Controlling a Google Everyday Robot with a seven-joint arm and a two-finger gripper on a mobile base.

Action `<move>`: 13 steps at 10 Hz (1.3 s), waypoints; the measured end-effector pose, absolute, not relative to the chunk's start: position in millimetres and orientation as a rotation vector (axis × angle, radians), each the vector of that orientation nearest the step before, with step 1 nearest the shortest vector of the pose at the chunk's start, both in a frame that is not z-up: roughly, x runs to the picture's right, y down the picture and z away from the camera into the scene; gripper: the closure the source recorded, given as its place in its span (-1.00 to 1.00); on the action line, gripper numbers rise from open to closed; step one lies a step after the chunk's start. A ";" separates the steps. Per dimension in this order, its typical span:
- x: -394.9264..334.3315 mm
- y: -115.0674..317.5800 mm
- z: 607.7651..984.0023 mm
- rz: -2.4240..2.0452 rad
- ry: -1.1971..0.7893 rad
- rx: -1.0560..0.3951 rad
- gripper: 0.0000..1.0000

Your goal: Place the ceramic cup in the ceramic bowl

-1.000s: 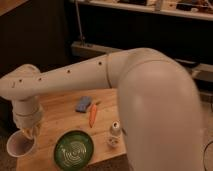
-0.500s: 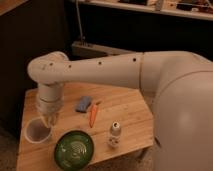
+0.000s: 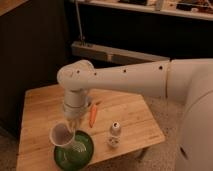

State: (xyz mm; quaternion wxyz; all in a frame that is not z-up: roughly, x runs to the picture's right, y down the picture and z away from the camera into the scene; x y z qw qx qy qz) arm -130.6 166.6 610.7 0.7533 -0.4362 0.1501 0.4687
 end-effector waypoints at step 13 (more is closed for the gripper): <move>-133.3 210.5 674.2 0.887 0.344 -1.013 0.95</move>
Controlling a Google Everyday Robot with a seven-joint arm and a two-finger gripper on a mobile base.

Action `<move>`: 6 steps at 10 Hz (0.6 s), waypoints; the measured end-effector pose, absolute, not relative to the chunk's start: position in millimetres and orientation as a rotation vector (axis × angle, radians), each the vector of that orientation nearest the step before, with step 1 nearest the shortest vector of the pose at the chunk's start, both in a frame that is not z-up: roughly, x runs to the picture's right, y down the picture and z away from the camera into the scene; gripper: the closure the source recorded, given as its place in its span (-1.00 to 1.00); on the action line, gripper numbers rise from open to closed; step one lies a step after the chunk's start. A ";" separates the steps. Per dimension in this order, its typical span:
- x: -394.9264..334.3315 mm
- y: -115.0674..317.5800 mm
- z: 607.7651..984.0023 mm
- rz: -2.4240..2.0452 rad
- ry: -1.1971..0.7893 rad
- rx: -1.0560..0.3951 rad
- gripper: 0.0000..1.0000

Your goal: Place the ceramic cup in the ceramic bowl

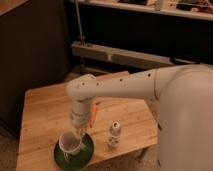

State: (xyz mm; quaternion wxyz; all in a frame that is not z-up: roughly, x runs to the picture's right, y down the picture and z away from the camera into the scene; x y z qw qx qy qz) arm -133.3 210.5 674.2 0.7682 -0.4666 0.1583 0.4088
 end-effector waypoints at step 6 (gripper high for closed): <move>-146.6 225.8 672.3 0.689 0.382 -1.014 -0.06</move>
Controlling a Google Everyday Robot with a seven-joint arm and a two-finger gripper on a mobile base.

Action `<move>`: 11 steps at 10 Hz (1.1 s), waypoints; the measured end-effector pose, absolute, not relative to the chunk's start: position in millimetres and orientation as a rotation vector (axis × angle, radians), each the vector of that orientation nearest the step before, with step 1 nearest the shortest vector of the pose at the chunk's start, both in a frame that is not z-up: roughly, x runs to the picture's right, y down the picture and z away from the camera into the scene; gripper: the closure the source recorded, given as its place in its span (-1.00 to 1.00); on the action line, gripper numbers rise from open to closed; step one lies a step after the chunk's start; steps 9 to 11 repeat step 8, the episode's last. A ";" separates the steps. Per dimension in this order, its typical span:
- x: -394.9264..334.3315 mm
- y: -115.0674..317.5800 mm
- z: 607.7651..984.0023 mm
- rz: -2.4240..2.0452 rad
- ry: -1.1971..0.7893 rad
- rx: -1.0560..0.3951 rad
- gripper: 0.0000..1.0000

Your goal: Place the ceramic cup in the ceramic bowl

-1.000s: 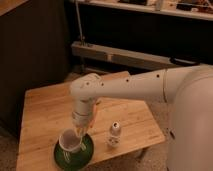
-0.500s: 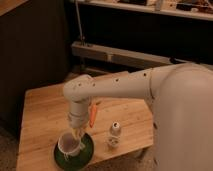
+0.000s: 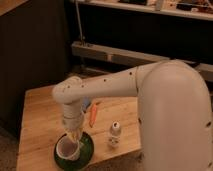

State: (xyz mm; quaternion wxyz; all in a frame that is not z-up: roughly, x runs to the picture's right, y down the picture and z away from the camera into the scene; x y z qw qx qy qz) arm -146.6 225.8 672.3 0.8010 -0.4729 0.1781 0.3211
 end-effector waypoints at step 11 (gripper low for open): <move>-152.3 211.9 669.2 0.792 0.333 -0.918 -0.60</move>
